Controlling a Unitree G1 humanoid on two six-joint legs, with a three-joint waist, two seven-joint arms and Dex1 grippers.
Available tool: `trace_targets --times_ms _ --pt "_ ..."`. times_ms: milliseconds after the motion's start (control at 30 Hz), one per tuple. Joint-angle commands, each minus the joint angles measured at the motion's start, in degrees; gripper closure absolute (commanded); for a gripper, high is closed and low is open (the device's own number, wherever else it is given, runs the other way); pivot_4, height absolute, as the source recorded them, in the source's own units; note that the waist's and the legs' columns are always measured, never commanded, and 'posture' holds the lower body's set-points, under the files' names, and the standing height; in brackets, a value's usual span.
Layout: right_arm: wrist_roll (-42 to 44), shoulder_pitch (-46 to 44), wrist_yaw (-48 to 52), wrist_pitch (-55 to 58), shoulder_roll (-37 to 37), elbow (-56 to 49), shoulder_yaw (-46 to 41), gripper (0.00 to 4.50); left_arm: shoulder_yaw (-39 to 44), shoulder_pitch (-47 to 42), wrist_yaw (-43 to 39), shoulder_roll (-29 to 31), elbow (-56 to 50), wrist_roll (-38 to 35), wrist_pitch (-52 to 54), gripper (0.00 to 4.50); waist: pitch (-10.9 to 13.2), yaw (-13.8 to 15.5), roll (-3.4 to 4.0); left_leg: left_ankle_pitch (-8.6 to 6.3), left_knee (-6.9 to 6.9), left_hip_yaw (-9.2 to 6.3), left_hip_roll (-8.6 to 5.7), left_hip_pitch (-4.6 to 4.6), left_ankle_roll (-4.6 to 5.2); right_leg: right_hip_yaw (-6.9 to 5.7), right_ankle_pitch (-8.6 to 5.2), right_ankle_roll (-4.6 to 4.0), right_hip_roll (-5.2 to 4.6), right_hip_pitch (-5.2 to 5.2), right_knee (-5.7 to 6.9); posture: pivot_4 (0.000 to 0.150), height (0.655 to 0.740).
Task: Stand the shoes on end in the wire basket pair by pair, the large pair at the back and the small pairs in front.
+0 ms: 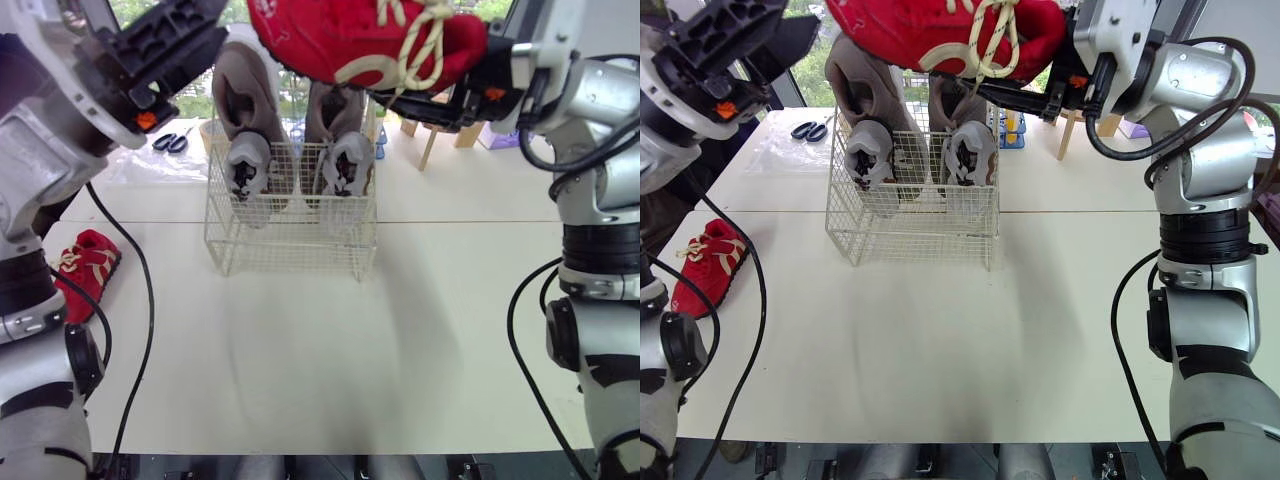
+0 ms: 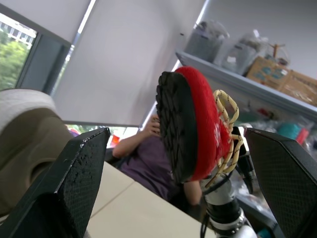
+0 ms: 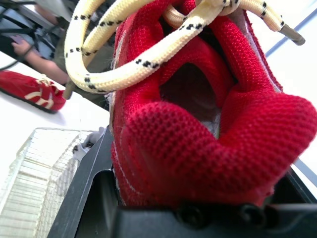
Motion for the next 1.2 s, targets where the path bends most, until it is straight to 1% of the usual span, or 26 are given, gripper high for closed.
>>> trace_targets --times_ms 33,233,267,333,367,500,567,600,667,700,767,867,900,967,1000,1067,1100,1133,1200 --pt "-0.25 -0.78 0.96 -1.42 0.36 -1.80 -0.30 2.28 -1.48 -3.13 -4.22 0.32 2.16 2.87 2.76 0.00 0.00 -0.01 0.00 0.00 0.00 0.00 0.00 0.00 -0.01 0.00 0.00 0.00 0.00 -0.01 0.01 0.150 0.7400" --pt "-2.60 0.13 1.46 -3.88 0.94 -2.11 0.98 2.28 -3.92 -5.68 -10.29 -0.93 5.25 7.62 6.65 0.00 0.00 -0.04 0.00 0.01 0.00 0.00 -0.01 0.00 -0.02 0.00 0.00 0.00 0.00 -0.01 0.00 0.150 0.7400" --pt "-2.84 0.09 1.42 -4.05 1.06 -2.07 1.01 2.28 -3.77 -5.85 -10.88 -1.00 5.90 8.32 6.97 0.26 0.00 -0.04 0.00 0.01 0.00 0.00 -0.01 0.00 -0.02 0.00 0.00 0.00 0.00 -0.02 0.01 0.150 0.7400" --pt "-3.10 0.37 1.30 -4.05 1.08 -2.64 1.03 2.28 -3.23 -6.33 -11.80 -1.16 7.23 9.42 7.27 0.82 0.00 -0.04 0.01 0.01 -0.01 0.00 0.00 0.00 -0.03 0.00 0.00 0.00 0.00 -0.04 0.02 0.150 0.7400" --pt "-3.26 0.68 1.23 -3.99 0.97 -3.18 1.11 2.28 -2.94 -6.47 -12.41 -1.25 7.42 9.84 7.39 1.25 0.00 -0.04 0.01 0.02 -0.01 0.00 0.01 0.00 -0.04 0.00 0.00 0.00 0.00 -0.05 0.02 0.150 0.7400" --pt "-4.44 1.33 1.13 -4.52 0.73 -3.84 1.50 2.28 -2.04 -6.64 -13.07 -1.78 7.51 10.65 7.90 3.27 0.01 -0.04 0.02 0.01 -0.03 0.01 0.01 0.00 -0.04 0.01 0.00 0.00 -0.03 -0.06 0.01 0.150 0.7400" --pt "-5.47 1.68 0.99 -5.11 0.61 -3.65 1.88 2.28 -1.39 -6.31 -12.23 -2.11 7.17 11.08 7.77 4.19 0.01 -0.04 0.02 0.02 -0.04 0.00 0.01 0.00 -0.05 0.02 0.00 0.00 -0.02 -0.07 0.02 0.150 0.7400" --pt "-5.70 1.83 0.89 -5.16 0.66 -3.59 1.91 2.28 -0.79 -6.08 -11.57 -2.38 7.11 10.96 7.61 4.29 0.01 -0.03 0.02 0.02 -0.04 0.00 0.01 0.00 -0.05 0.02 0.00 0.00 -0.03 -0.07 0.02 0.150 0.7400" --pt "-3.62 3.13 -0.61 -0.77 0.83 -3.56 0.31 1.25 2.82 -4.27 -7.78 -4.26 5.74 8.06 5.21 4.29 0.01 -0.03 0.02 0.02 -0.03 0.00 0.01 0.00 -0.06 0.02 0.00 0.00 -0.04 -0.07 0.02 0.150 0.7400" --pt "-2.72 3.72 -1.33 0.96 0.83 -3.80 -0.44 0.82 4.22 -3.48 -6.03 -5.08 4.80 6.96 4.32 4.29 0.01 -0.01 0.02 0.02 -0.04 0.00 0.01 0.00 -0.06 0.03 0.00 0.00 -0.06 -0.07 0.03 0.150 0.7400" --pt "1.90 6.11 -5.81 7.25 2.13 -4.25 -4.32 0.03 7.57 -0.62 -0.98 -8.29 0.31 3.82 0.59 4.29 0.01 0.05 0.01 0.02 -0.04 -0.03 0.02 -0.01 -0.07 0.03 0.01 -0.01 -0.13 -0.07 0.02 0.150 0.7400" --pt "9.81 9.68 -13.72 16.00 5.92 -5.57 -10.50 0.03 10.51 3.17 4.87 -13.04 -6.66 0.98 -5.01 4.29 0.00 0.19 -0.01 0.01 -0.03 -0.03 0.02 -0.03 -0.10 0.05 0.03 -0.03 -0.36 -0.08 0.01 0.150 0.7400" --pt "14.05 10.94 -17.70 19.10 8.73 -6.75 -12.92 0.03 10.85 3.91 6.77 -15.28 -8.76 0.58 -7.48 4.29 0.01 0.22 -0.01 0.02 -0.04 -0.02 0.02 -0.04 -0.12 0.05 0.05 -0.05 -0.38 -0.09 0.00 0.150 0.7400" --pt "25.40 12.33 -27.22 26.11 15.36 -8.77 -18.04 0.03 10.79 4.88 8.75 -19.44 -12.56 1.25 -12.08 4.29 0.00 0.19 0.00 0.02 -0.05 -0.02 0.01 -0.06 -0.13 0.05 0.06 -0.06 -0.39 -0.11 0.00 0.150 0.7400" --pt "29.11 12.68 -30.29 28.71 17.36 -9.74 -19.65 0.03 10.66 5.24 9.41 -20.64 -13.78 1.47 -13.56 4.29 0.00 0.18 0.00 0.04 -0.07 -0.02 0.01 -0.05 -0.15 0.05 0.07 -0.07 -0.39 -0.12 0.00 0.150 0.7400" --pt "39.82 12.70 -38.84 31.56 24.55 -13.27 -21.51 0.03 9.21 6.68 8.84 -23.02 -15.55 5.00 -16.01 4.29 -0.01 -0.03 0.02 0.05 -0.10 -0.02 0.01 -0.06 -0.18 0.05 0.09 -0.10 -0.36 -0.14 0.01 0.150 0.7400" --pt "43.81 12.53 -42.12 32.42 27.21 -14.57 -22.05 0.03 8.49 7.32 8.11 -23.61 -15.89 6.39 -16.72 4.29 -0.01 -0.10 0.05 0.06 -0.11 -0.02 0.01 -0.05 -0.18 0.05 0.09 -0.11 -0.33 -0.15 0.02 0.150 0.7400" --pt "47.31 12.18 -45.52 32.80 29.72 -15.40 -22.50 0.03 7.64 7.87 7.28 -24.12 -15.90 8.25 -17.51 4.29 -0.02 -0.09 0.06 0.07 -0.14 0.00 0.01 -0.04 -0.19 0.05 0.09 -0.11 -0.30 -0.19 0.05 0.150 0.7400" --pt "51.26 11.77 -49.83 33.14 32.24 -16.45 -22.58 0.03 6.71 8.19 6.40 -24.82 -15.35 9.68 -18.76 4.29 -0.02 -0.01 0.06 0.08 -0.16 -0.01 0.01 -0.04 -0.19 0.02 0.09 -0.11 -0.22 -0.20 0.08 0.150 0.7400"
